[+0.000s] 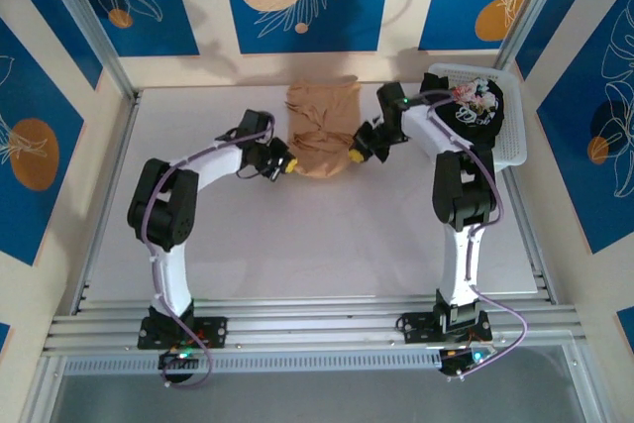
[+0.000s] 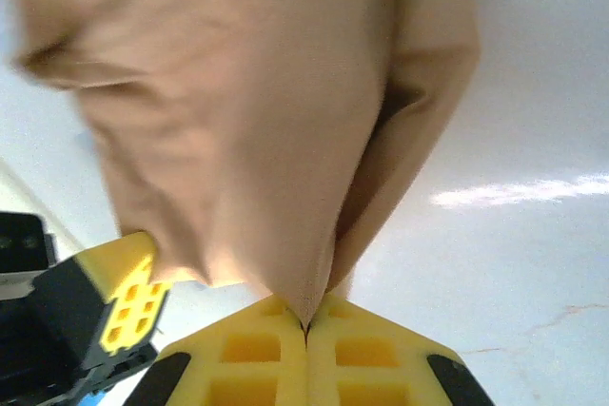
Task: Fold and stack the t-shirts
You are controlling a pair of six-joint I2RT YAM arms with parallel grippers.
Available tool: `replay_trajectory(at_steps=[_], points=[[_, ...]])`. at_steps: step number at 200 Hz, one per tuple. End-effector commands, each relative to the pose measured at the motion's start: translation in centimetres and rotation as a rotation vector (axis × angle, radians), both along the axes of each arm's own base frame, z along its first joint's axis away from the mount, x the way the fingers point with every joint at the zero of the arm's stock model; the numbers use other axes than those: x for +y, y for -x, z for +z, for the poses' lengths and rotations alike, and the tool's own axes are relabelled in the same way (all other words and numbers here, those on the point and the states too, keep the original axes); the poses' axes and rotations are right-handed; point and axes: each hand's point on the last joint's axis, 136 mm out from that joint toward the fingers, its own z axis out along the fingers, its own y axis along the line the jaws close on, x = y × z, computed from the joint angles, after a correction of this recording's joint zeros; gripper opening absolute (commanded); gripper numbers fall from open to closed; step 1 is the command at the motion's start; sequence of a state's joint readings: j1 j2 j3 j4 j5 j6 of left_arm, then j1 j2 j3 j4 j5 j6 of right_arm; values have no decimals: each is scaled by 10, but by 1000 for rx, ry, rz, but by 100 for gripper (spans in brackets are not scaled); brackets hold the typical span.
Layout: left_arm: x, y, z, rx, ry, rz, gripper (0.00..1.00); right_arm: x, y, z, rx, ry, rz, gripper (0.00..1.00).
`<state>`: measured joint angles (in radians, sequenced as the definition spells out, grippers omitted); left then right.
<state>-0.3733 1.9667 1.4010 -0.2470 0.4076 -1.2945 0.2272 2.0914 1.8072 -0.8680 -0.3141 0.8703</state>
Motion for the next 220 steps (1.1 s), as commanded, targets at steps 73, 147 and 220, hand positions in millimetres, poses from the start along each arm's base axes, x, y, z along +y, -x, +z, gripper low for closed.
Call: replay_trajectory(at_steps=[73,147,220], points=[[18,76,6,20,-44,-106,0,-1,86,-12,119,24,53,0],[50,213,-48,253,-184,-243,0,0,201,-50,308,69,185,0],[60,284,9,214,-149,-315,0,8,284,7,358,52,359,0]])
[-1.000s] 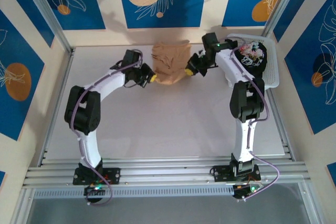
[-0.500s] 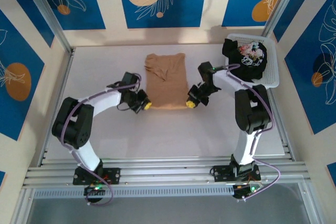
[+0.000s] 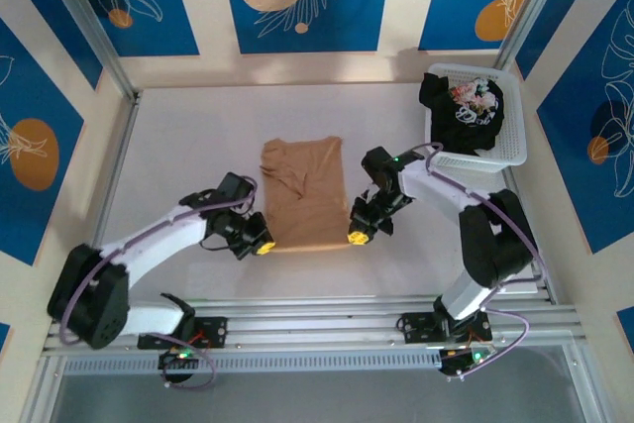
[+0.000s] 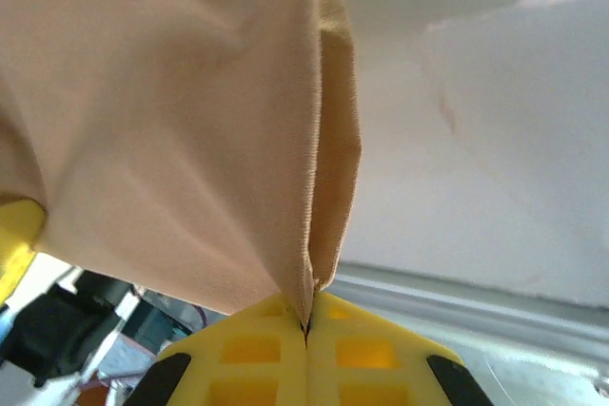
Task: Fold and stack the t-shirts
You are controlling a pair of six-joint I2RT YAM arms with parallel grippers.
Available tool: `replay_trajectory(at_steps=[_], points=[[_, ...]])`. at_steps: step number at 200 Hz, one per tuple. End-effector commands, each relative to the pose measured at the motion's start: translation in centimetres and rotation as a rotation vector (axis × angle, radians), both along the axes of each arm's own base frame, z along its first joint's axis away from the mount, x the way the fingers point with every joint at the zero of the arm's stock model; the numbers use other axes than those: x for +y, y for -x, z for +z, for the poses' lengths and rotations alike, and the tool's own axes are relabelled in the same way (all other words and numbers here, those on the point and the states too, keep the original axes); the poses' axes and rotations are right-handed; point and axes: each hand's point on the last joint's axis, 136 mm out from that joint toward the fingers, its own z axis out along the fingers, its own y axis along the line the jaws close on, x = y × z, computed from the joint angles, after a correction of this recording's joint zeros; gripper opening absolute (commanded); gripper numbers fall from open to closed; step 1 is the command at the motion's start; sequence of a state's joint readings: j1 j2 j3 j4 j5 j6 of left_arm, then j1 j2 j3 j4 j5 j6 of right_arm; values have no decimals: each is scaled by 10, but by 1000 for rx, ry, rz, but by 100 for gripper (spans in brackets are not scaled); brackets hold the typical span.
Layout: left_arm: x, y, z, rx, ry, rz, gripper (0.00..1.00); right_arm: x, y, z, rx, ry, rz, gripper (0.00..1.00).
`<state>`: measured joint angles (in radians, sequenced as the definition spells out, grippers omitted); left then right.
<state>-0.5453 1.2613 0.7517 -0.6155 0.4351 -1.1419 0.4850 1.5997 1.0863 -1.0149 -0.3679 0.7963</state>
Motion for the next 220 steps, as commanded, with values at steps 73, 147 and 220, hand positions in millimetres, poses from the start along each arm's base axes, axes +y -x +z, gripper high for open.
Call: replay_trajectory(at_steps=[73,147,220], points=[[14,-45,92,-276,-50,122,0,11,-36,92,-91,-80,-45,0],[12,-141,100,-301,-157,193,0,14,-141,96,-127,-102,-154,0],[18,-264,28,-233,-177,285,1,21,-273,34,-157,-178,-263,0]])
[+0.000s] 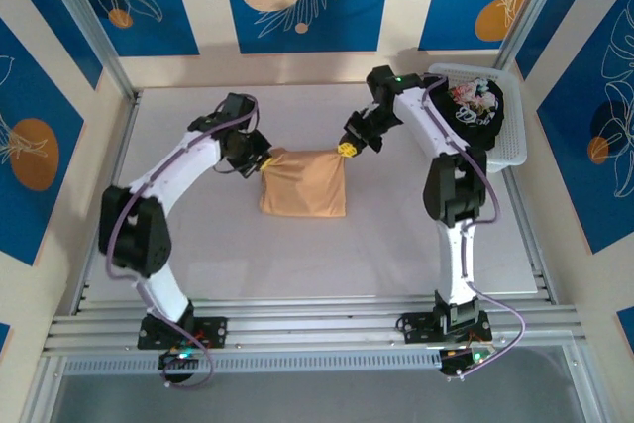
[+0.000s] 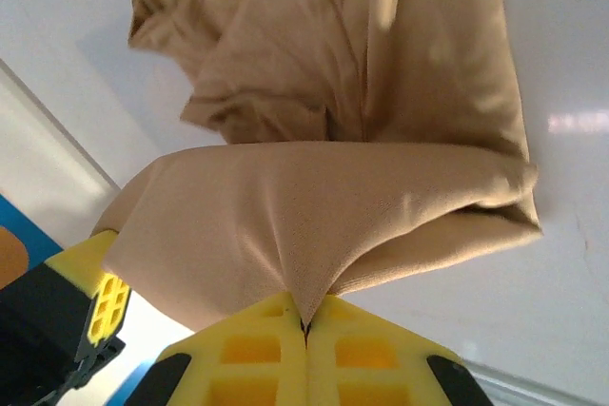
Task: Fold and stack the t-shirts
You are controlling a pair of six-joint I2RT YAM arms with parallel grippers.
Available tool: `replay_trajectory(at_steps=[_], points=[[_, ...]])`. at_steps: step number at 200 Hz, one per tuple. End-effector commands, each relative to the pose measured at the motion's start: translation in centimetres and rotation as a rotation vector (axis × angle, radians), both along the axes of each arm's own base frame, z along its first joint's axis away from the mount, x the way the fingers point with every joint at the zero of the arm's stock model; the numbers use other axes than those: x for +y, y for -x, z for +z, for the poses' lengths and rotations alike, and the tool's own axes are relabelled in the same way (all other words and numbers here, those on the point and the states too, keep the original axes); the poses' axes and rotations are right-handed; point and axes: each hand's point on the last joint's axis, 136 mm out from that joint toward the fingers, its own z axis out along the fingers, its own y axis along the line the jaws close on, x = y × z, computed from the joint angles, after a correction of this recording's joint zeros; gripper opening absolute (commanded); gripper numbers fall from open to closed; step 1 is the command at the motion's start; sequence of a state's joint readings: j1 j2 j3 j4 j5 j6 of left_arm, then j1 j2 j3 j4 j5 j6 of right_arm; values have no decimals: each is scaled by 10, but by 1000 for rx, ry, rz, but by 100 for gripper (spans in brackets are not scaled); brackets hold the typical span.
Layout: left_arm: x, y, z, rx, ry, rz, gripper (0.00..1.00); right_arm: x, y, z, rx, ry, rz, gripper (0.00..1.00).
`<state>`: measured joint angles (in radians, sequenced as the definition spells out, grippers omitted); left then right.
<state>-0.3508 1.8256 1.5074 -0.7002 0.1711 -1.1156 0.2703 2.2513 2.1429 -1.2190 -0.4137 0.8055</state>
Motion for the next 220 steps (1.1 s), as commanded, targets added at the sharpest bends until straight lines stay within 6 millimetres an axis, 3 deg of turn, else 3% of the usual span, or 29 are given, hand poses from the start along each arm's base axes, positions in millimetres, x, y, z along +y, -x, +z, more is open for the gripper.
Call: replay_trajectory(at_steps=[1,22,40,50,61,76,92,104,134,154,171,182,220], points=[[3,-42,-22,-18,-3,6,1,4,-35,-17,3,-69,-40,0],[-2,-84,-38,-47,26,-8,9,4,-72,-34,-43,-111,-73,1],[4,-112,-44,-74,15,0,16,7,-106,-33,-160,-162,-73,30],[10,-123,-41,-97,4,9,30,4,-119,-31,-202,-166,-77,44],[10,-134,-30,-149,22,1,51,-3,-126,-27,-217,-172,-87,49],[7,-139,-5,-223,28,-28,60,-11,-124,-20,-228,-146,-86,55],[8,-125,21,-260,7,-39,62,-16,-114,-8,-254,-114,-69,55],[11,-99,29,-233,2,-19,62,-17,-101,4,-280,-95,-53,55],[7,-11,6,-73,86,106,59,-19,-53,24,-300,-75,-47,54],[14,28,-14,-21,114,217,59,-15,-19,28,-336,-61,-31,54],[20,33,-33,-14,154,279,57,-6,-1,23,-353,-83,-21,45],[16,23,-37,-35,199,290,54,4,1,17,-345,-117,-16,39],[-6,-23,-34,-63,231,251,42,41,-34,-5,-352,-140,33,23]])
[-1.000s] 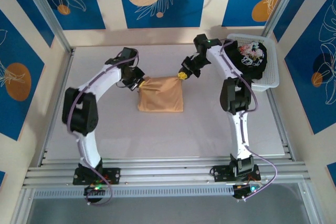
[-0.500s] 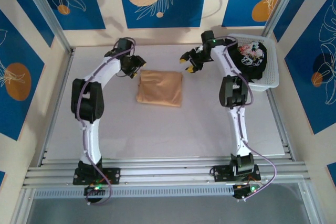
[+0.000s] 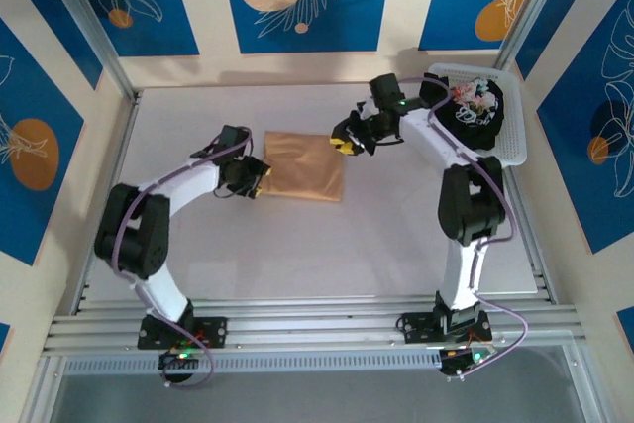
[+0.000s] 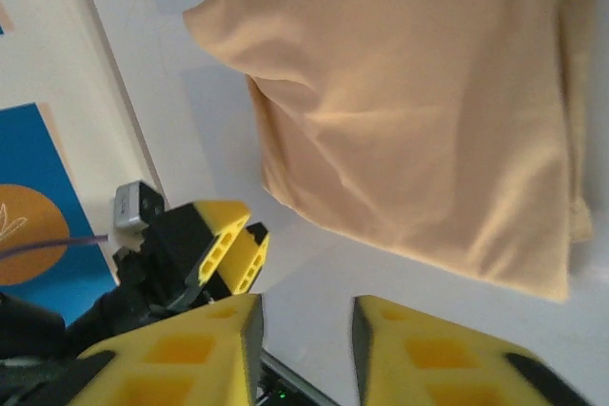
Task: Fold and stack the t-shirts
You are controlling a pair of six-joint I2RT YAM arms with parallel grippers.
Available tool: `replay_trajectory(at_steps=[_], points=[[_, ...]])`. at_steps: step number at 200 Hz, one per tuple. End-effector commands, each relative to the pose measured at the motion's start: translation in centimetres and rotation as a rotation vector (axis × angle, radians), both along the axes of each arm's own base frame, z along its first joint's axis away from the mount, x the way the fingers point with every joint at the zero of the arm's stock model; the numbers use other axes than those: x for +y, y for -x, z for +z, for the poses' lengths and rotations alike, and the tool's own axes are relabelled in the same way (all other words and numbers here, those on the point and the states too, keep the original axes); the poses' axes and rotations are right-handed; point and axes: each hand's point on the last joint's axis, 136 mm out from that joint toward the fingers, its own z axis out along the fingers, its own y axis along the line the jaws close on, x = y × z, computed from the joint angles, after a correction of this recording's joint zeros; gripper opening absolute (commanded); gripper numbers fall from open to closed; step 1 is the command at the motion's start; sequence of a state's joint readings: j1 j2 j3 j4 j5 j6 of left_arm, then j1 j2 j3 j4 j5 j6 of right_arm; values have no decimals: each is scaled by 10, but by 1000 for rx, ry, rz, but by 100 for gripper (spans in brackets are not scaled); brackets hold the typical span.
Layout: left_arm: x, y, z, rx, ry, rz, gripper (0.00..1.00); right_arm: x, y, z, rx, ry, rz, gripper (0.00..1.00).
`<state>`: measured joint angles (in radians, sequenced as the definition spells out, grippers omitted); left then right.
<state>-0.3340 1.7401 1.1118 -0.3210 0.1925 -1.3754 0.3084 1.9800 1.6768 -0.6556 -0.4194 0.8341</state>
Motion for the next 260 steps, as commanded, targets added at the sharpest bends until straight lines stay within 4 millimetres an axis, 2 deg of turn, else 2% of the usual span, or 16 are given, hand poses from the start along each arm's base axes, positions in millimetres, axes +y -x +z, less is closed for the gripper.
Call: replay_trajectory(at_steps=[1,21,48,81,101,125,139,150,173,198,230,260], points=[[-18,-46,28,-104,82,32,41,22,-33,-19,-20,-26,17,23],[-20,-52,18,-67,92,65,35,35,-57,-37,22,-55,3,16],[-21,-53,0,-34,84,76,33,39,-78,-70,86,-35,-34,14],[10,-45,-26,17,22,124,32,26,-97,-109,149,24,-94,13],[28,-44,-41,41,3,130,33,22,-103,-126,182,37,-119,13],[41,-43,-59,78,-18,110,37,27,-101,-139,225,35,-127,12],[47,-45,-61,78,-24,108,39,30,-98,-144,239,35,-123,12],[49,-49,-55,56,-20,106,41,32,-97,-142,236,32,-117,12],[51,-55,-21,-13,-50,87,46,35,-103,-121,169,13,-94,14],[47,-54,25,-99,-87,44,48,39,-115,-67,32,-35,-64,18],[19,-54,67,-195,-53,-50,49,35,-115,0,-93,-62,-57,22],[-15,-67,86,-255,23,-118,46,23,-91,42,-158,-56,-66,22]])
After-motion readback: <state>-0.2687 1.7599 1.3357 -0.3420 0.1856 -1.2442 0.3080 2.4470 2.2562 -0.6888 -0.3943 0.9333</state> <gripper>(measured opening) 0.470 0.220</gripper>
